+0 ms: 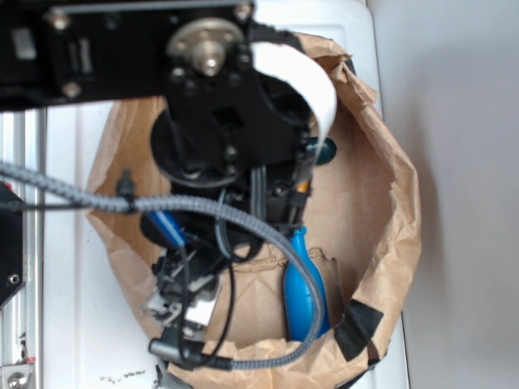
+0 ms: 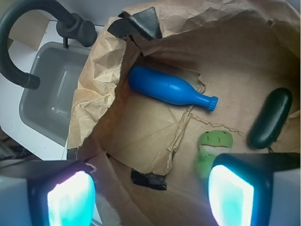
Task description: Grab the blue bottle.
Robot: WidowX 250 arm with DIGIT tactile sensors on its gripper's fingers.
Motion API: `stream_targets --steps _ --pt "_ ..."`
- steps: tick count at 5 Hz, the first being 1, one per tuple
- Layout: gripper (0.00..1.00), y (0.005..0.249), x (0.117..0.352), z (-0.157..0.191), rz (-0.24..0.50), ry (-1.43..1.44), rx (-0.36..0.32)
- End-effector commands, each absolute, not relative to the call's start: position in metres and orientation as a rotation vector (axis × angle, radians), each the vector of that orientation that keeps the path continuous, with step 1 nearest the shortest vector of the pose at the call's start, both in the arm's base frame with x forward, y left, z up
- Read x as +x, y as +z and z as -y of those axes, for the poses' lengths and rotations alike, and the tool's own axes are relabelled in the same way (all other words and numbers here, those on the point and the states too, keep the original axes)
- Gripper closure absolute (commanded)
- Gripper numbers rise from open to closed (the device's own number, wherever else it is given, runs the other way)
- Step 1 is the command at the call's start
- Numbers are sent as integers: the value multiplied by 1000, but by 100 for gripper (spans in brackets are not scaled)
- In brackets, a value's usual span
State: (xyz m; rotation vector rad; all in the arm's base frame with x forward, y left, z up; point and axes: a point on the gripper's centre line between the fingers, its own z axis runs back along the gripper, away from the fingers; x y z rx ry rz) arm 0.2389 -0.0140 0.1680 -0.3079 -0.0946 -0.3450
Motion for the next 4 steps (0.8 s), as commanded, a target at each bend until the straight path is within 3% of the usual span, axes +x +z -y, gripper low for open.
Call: stream_targets --steps 1,2,4 --pt "0 179 240 17 135 -343 -296" --pt "0 145 254 18 115 -417 -223" --pt "0 99 282 9 172 -459 -169"
